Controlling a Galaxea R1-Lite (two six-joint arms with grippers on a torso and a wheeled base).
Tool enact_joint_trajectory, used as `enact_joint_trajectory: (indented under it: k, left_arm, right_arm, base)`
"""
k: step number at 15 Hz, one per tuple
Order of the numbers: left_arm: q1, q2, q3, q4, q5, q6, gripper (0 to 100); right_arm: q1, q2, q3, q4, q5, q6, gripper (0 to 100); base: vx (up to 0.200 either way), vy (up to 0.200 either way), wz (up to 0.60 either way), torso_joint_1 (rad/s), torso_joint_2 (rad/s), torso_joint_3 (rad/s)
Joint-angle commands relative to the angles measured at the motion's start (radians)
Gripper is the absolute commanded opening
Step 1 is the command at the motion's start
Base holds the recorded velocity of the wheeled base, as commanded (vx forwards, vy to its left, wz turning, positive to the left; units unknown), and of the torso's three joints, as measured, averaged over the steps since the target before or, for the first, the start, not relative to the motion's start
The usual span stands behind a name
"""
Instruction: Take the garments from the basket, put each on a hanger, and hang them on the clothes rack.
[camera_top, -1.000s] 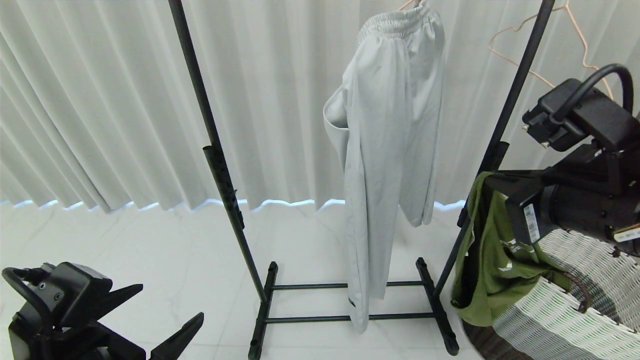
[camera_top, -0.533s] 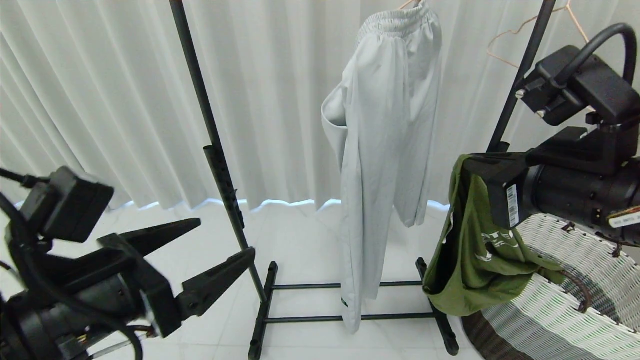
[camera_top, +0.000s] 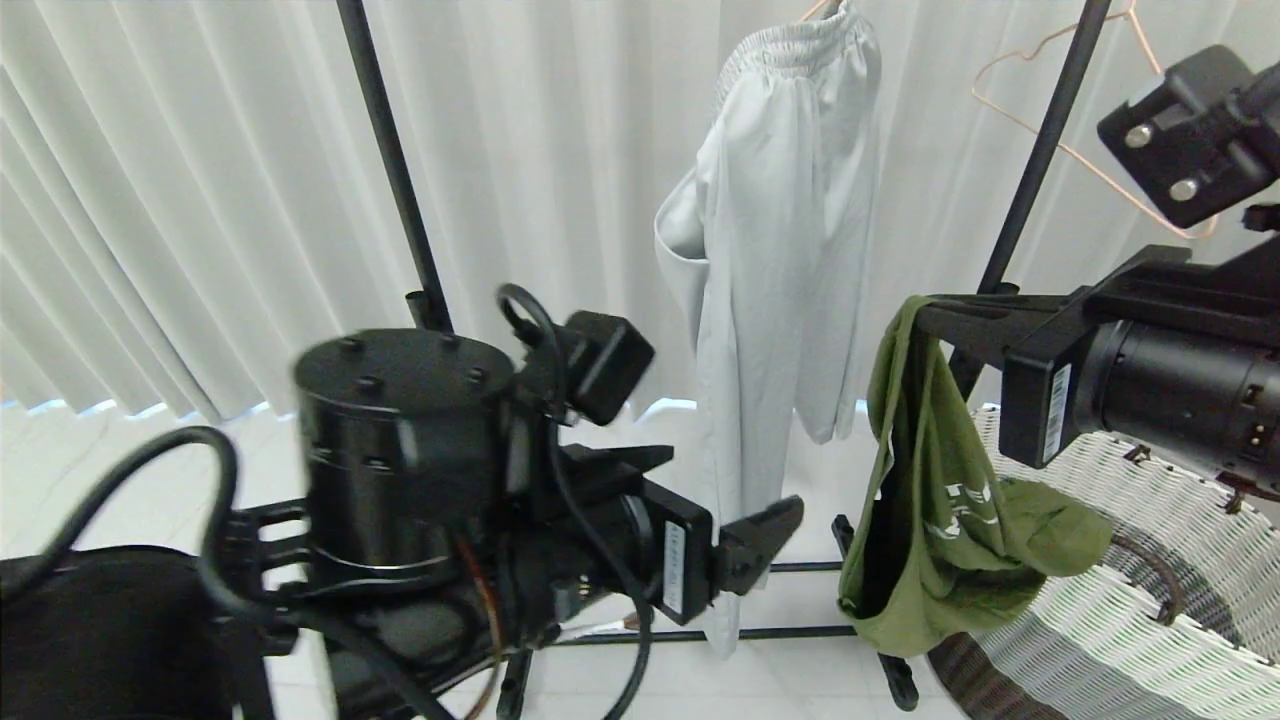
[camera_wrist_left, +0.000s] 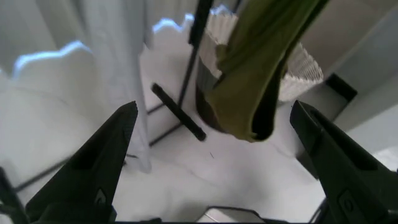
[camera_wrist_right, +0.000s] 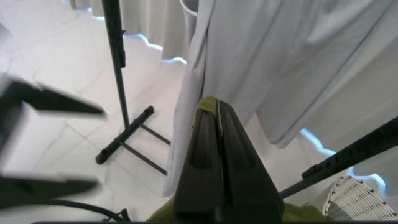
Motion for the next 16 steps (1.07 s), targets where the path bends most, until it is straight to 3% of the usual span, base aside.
enact_joint_trajectory:
  k: [1, 4, 9, 16]
  left_arm:
    - [-0.030, 0.167, -0.039, 0.000, 0.003, -0.013, 100]
    - [-0.029, 0.266, -0.114, -0.002, 0.000, -0.083, 100]
    - [0.051, 0.397, -0.158, -0.002, 0.009, -0.087, 100]
    - [0.023, 0.202, 0.142, -0.002, 0.012, -0.077, 100]
  right_arm:
    - [0.000, -0.012, 0.002, 0.000, 0.002, 0.002, 0]
    - [-0.004, -0.010, 0.013, 0.002, 0.036, 0.011, 0]
    - [-0.004, 0.007, 0.016, -0.001, 0.050, 0.011, 0]
    - [-0.002, 0.013, 0.019, -0.001, 0.050, 0.009, 0]
  base:
    - [0.000, 0.000, 0.00, 0.000, 0.00, 0.000]
    - [0.000, 0.000, 0.00, 0.000, 0.00, 0.000]
    - [0.000, 0.000, 0.00, 0.000, 0.00, 0.000]
    - [0.000, 0.000, 0.00, 0.000, 0.00, 0.000]
